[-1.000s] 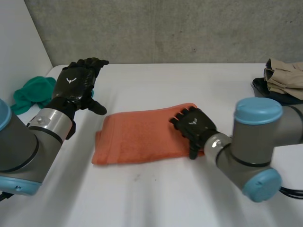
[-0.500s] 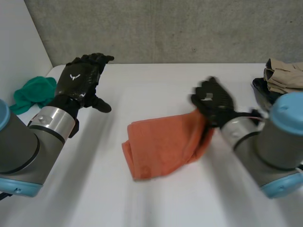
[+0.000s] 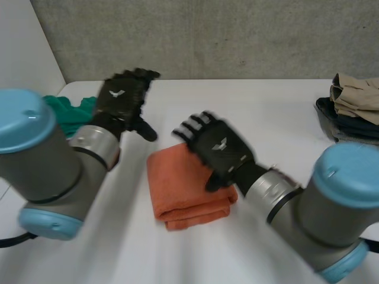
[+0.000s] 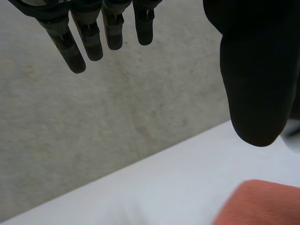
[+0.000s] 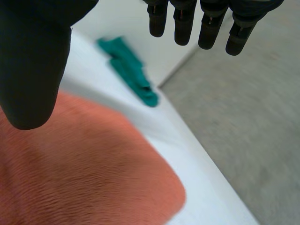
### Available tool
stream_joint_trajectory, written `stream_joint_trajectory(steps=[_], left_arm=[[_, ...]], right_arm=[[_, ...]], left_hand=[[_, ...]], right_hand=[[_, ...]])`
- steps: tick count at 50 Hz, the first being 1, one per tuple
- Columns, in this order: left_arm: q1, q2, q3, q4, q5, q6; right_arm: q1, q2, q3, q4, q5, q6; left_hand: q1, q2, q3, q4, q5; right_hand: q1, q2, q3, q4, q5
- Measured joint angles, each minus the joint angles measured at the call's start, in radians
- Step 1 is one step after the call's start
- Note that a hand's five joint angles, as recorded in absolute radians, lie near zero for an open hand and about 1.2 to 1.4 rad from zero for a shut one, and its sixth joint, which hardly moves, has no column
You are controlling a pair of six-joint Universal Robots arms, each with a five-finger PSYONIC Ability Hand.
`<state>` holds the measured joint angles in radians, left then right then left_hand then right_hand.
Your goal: Fold the laundry.
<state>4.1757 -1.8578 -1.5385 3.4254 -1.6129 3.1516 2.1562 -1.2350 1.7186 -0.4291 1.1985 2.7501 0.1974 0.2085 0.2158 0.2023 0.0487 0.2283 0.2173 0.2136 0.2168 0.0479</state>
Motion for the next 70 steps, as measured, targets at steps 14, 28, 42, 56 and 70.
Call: stream_joint_trajectory(steps=[14,28,42,56,70], left_arm=[[-0.196,-0.303,0.207,-0.171,-0.183,0.004],[-0.193,-0.404,0.187,-0.303,-0.205,0.082],[-0.098,-0.13,0.238,-0.286,0.024,0.117],[-0.012,-0.018,0.247,-0.269,0.456,0.114],[-0.025,-0.038,0.251,-0.26,0.439,0.114]], right_arm=[[-0.123,0.158,-0.307,0.415,0.003,0.326],[-0.117,0.388,-0.446,0.5,0.074,0.12],[-0.031,0.129,-0.228,0.259,0.215,-0.073],[0.09,0.098,0.128,-0.059,0.119,-0.159],[0.085,0.25,0.059,-0.18,0.107,-0.206]], left_hand=[[0.0,0.0,0.0,0.0,0.0],[0.0,0.0,0.0,0.0,0.0],[0.002,0.0,0.0,0.002,0.0],[0.002,0.002,0.002,0.003,0.004],[0.002,0.002,0.002,0.003,0.004]], right_hand=[[0.0,0.0,0.0,0.0,0.0],[0.0,0.0,0.0,0.0,0.0],[0.0,0.0,0.0,0.0,0.0],[0.0,0.0,0.0,0.0,0.0],[0.106,0.111,0.129,0.126,0.13]])
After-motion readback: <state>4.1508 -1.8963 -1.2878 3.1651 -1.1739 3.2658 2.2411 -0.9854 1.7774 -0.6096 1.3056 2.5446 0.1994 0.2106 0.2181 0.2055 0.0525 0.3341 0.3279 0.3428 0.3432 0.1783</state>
